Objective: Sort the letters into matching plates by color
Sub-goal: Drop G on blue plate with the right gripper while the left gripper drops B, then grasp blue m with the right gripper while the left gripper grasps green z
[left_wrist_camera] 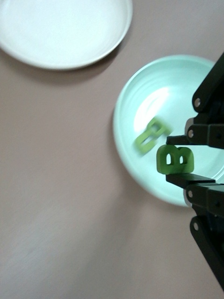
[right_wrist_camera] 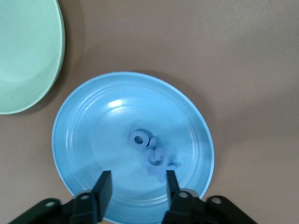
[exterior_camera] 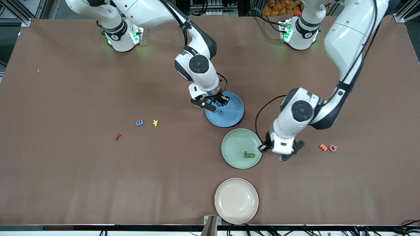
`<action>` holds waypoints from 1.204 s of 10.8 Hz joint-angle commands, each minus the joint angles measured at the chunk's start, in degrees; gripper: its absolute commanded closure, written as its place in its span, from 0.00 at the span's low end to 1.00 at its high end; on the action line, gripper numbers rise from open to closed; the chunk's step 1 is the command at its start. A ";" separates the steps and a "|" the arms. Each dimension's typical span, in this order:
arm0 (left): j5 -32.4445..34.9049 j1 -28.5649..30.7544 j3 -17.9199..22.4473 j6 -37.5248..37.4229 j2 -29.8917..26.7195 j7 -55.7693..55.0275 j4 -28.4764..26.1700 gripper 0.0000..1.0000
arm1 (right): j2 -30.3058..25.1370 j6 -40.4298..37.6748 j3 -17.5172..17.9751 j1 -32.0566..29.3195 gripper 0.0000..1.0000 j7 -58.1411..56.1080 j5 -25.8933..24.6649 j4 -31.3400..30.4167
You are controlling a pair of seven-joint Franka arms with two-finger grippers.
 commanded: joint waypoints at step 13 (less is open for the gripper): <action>0.53 15.92 -0.17 -6.28 -16.70 16.15 -23.98 0.00 | -13.68 -12.16 0.00 -30.56 0.23 -58.65 -13.85 -19.06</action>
